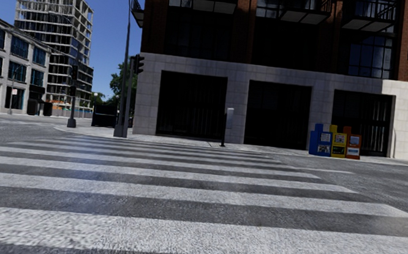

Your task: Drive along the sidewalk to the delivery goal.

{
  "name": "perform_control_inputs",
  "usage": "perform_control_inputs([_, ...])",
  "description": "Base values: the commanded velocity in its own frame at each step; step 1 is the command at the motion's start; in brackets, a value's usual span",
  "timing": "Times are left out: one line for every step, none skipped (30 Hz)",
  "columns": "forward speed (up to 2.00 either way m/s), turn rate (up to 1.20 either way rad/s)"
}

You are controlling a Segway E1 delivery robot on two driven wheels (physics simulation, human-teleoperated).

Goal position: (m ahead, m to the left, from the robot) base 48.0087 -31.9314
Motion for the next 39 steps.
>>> perform_control_inputs([1.61,0.0])
perform_control_inputs([1.61,0.0])
perform_control_inputs([1.61,0.0])
perform_control_inputs([1.61,0.0])
perform_control_inputs([1.61,0.03])
perform_control_inputs([1.61,0.07])
perform_control_inputs([1.6,0.08])
perform_control_inputs([1.6,0.08])
perform_control_inputs([1.58,0.09])
perform_control_inputs([1.56,0.11])
perform_control_inputs([1.56,0.11])
perform_control_inputs([1.55,0.12])
perform_control_inputs([1.55,0.13])
perform_control_inputs([1.55,0.13])
perform_control_inputs([1.55,0.13])
perform_control_inputs([1.55,0.16])
perform_control_inputs([1.55,0.17])
perform_control_inputs([1.55,0.18])
perform_control_inputs([1.55,0.18])
perform_control_inputs([1.55,0.2])
perform_control_inputs([1.55,0.21])
perform_control_inputs([1.55,0.22])
perform_control_inputs([1.55,0.22])
perform_control_inputs([1.55,0.22])
perform_control_inputs([1.5,0.22])
perform_control_inputs([1.5,0.22])
perform_control_inputs([1.46,0.22])
perform_control_inputs([1.44,0.22])
perform_control_inputs([1.44,0.22])
perform_control_inputs([1.44,0.22])
perform_control_inputs([1.43,0.22])
perform_control_inputs([1.43,0.22])
perform_control_inputs([1.43,0.22])
perform_control_inputs([1.43,0.22])
perform_control_inputs([1.43,0.22])
perform_control_inputs([1.43,0.22])
perform_control_inputs([1.43,0.22])
perform_control_inputs([1.43,0.22])
perform_control_inputs([1.43,0.22])
